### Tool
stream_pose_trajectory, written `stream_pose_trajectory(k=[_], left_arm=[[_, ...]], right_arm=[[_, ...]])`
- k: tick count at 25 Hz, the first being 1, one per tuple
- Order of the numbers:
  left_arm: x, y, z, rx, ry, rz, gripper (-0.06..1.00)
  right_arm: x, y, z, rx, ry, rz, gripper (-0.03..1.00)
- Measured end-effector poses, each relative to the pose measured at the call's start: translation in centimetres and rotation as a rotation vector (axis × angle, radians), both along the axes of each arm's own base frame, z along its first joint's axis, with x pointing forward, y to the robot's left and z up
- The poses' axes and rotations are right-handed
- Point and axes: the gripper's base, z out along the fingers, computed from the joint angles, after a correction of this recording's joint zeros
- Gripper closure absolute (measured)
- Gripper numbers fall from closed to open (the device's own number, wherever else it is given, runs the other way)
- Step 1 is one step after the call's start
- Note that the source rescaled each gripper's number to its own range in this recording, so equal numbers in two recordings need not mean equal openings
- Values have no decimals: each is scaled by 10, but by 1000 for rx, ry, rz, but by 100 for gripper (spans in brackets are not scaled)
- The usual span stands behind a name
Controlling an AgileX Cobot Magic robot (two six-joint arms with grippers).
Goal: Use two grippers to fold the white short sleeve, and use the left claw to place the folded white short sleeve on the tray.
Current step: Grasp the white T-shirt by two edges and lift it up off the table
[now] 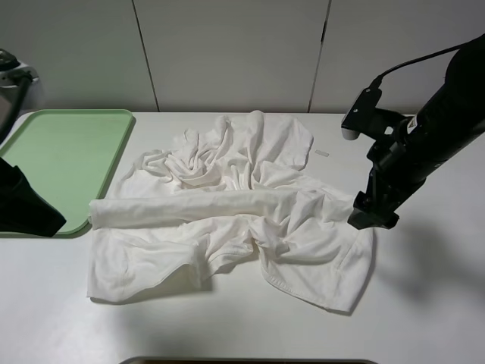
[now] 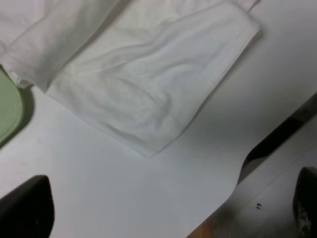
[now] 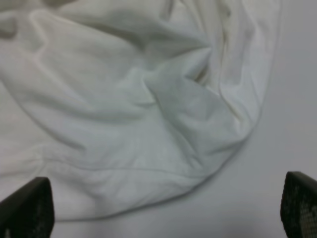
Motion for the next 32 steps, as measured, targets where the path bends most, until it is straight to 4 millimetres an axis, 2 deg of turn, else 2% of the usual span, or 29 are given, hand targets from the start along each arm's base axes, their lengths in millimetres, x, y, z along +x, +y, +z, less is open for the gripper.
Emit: stream_pose_trajectory(k=[2,6,14,20,25,28,32], left_arm=[[-1,1,-1,15,5,-4,-2],[-2,3,-1,32,17,-9,-2],[-3,3,-1,34,26,-11,-2],[-3,3,-1,36,27,-11,-2],[-4,3,-2,38,37,-13,-2],[-4,3,-2,39,39,-14,-2],[-4,3,-2,39,39,-14,-2]], right_arm=[[5,1,-13,-14,22,7,-3],[13,4,-24,-28,45,26,-3],[40,14,-23,-32,56,46,-3],[44,17,-40,-45,103,138,-3],[44,18,-46,-49,120,144,-3],[46,19,-62,-55,156,145,-3],[52,22,-67,-44,161,136,-3]])
